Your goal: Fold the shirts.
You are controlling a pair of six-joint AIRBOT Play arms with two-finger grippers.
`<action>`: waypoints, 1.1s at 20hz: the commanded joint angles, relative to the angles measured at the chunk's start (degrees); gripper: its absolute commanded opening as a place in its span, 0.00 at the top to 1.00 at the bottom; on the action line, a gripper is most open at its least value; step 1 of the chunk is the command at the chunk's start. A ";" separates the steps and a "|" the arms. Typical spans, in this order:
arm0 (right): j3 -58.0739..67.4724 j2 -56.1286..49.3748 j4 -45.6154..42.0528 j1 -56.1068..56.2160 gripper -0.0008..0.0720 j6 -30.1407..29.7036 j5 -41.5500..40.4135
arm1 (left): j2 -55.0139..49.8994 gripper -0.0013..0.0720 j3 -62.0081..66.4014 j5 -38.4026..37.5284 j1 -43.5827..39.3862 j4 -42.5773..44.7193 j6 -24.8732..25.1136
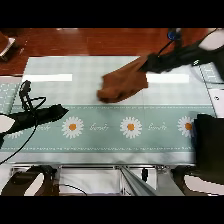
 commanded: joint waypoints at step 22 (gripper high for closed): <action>-6.23 34.64 -41.03 -59.78 0.96 14.01 34.84 | -0.02 0.95 -0.02 4.07 -0.04 0.00 0.04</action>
